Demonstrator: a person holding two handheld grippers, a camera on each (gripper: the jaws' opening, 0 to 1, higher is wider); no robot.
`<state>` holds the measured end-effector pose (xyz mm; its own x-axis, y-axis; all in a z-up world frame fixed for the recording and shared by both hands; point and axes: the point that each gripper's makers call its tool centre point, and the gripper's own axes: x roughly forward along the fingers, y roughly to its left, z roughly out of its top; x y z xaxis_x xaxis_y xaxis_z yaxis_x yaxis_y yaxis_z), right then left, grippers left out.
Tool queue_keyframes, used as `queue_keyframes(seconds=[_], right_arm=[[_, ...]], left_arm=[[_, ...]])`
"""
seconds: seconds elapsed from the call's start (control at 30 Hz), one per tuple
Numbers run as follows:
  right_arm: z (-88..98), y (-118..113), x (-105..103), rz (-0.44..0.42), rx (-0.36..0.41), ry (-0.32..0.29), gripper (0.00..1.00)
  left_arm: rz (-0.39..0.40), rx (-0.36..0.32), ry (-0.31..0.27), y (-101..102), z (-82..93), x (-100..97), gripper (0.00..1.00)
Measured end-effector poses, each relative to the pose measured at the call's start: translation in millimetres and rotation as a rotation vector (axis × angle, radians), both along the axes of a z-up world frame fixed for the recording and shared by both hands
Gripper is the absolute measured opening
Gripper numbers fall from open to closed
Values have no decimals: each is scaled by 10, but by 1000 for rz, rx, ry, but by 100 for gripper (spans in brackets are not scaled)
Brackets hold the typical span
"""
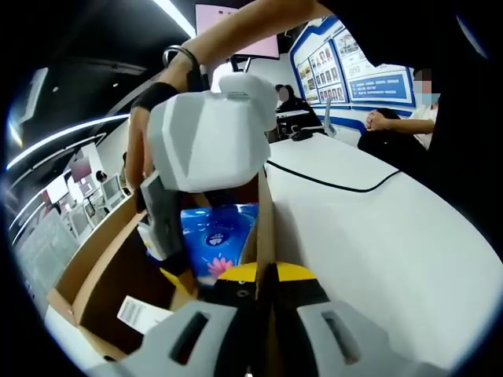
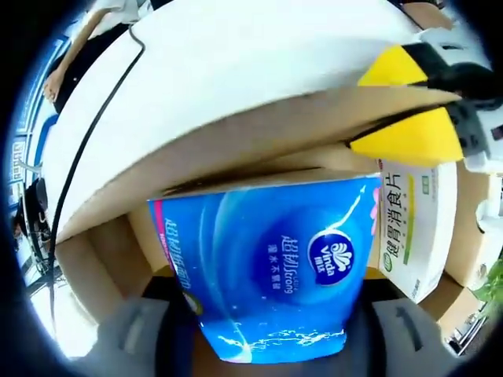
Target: Operate the shoe box by opening the lid, removing the specified soft item, and placing it in the target area until the item is outside and the box remains undamaged.
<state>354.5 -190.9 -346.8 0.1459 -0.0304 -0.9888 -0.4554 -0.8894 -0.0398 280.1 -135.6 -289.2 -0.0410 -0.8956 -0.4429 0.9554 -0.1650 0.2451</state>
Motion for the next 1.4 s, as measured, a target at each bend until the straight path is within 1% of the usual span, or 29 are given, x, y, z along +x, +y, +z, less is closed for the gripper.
queue_keyframes(seconds=[0.07, 0.3, 0.47, 0.6, 0.83, 1.03, 1.13, 1.4], right_arm=[[25, 12, -5, -1, 10, -16, 78], [197, 30, -2, 1, 33, -54, 78], [304, 87, -4, 4, 61, -90, 77], [396, 104, -28, 17, 59, -116, 77], [540, 118, -37, -13, 92, -155, 77], [630, 113, -29, -5, 97, -199, 77], [689, 127, -25, -16, 113, -209, 76], [837, 101, -13, -27, 117, -242, 76]], left_arm=[[0, 0, 0, 0, -1, -3, 5], [1, 0, -1, -3, 3, -19, 5], [0, 0, -1, -2, 4, -24, 5], [-1, 0, -3, -3, 6, -27, 5], [-1, 0, -2, -4, 7, -23, 5], [-3, -1, -6, -3, 8, -19, 5], [-2, -1, -6, -1, 9, -17, 5], [-2, -1, -7, 7, 18, -21, 5]])
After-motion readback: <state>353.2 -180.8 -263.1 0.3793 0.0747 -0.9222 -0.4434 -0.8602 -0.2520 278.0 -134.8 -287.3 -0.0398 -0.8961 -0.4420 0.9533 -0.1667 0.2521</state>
